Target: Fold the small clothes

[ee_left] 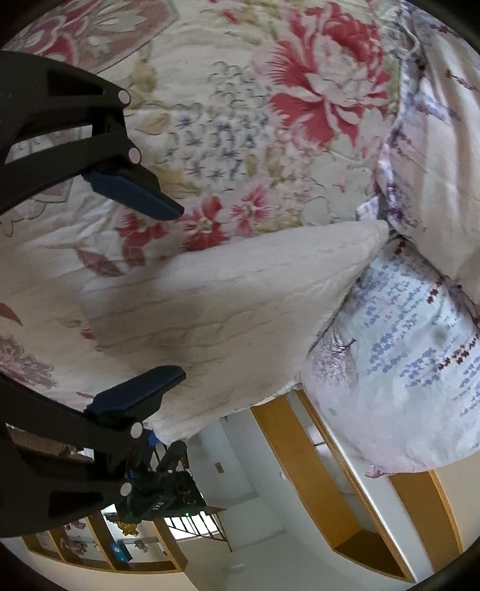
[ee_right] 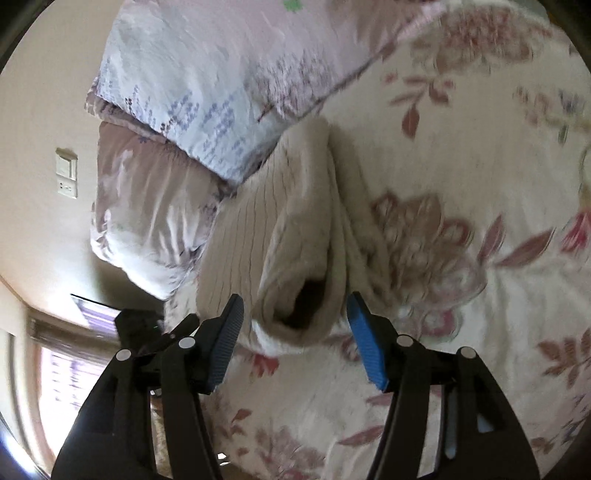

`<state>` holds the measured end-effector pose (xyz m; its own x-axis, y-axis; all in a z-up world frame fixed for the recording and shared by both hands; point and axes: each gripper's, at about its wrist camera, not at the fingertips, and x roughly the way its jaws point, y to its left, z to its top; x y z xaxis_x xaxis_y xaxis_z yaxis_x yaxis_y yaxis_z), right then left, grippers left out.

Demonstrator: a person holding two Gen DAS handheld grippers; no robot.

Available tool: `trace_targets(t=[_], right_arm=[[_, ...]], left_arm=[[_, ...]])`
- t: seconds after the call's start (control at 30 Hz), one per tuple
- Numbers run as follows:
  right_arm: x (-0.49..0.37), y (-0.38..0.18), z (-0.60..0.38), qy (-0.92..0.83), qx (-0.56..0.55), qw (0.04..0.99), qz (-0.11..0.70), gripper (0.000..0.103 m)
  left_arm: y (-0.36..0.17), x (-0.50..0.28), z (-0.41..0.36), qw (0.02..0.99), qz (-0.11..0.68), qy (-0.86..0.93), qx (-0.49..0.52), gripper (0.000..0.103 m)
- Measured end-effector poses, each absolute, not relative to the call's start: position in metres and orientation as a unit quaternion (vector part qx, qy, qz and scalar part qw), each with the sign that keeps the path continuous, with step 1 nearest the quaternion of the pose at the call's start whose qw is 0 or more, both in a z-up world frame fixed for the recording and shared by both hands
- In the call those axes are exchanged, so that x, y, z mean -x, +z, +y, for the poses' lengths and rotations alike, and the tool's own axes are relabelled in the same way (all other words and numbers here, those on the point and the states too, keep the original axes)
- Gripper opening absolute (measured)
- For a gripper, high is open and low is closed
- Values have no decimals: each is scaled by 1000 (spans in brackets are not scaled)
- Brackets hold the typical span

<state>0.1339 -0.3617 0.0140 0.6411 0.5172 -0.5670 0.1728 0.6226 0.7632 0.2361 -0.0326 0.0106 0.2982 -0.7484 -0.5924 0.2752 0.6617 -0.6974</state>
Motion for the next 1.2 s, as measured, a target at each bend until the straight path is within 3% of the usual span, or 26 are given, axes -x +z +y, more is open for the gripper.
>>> trace_targets(t=[0.17, 0.23, 0.3, 0.4, 0.53, 0.73, 0.83, 0.9, 0.97, 1.2], right_arm=[[-143, 6, -358, 125, -447, 786, 410, 59], [-151, 5, -355, 117, -437, 792, 410, 46], [-157, 4, -352, 105, -420, 802, 412, 19], [-148, 23, -347, 85, -364, 849, 373, 14], [-127, 54, -344, 51, -293, 901, 316, 13], [-141, 0, -361, -6, -312, 863, 399, 14], [-140, 7, -368, 8, -336, 854, 396, 26], [-140, 18, -374, 4, -337, 859, 384, 42], [-142, 30, -379, 2, -345, 866, 361, 48], [-197, 37, -388, -11, -351, 862, 366, 48]], left_arm=[[4, -233, -36, 756, 505, -334, 248, 68], [4, -232, -38, 756, 506, -334, 248, 65], [4, -231, -39, 755, 506, -336, 246, 60], [5, -229, -40, 752, 509, -341, 243, 59], [5, -226, -42, 750, 511, -347, 236, 59], [7, -222, -50, 762, 507, -346, 207, 59], [10, -223, -49, 764, 509, -341, 205, 68], [14, -226, -45, 770, 500, -335, 213, 79], [20, -233, -42, 777, 489, -326, 227, 82], [18, -261, -50, 785, 487, -292, 249, 83]])
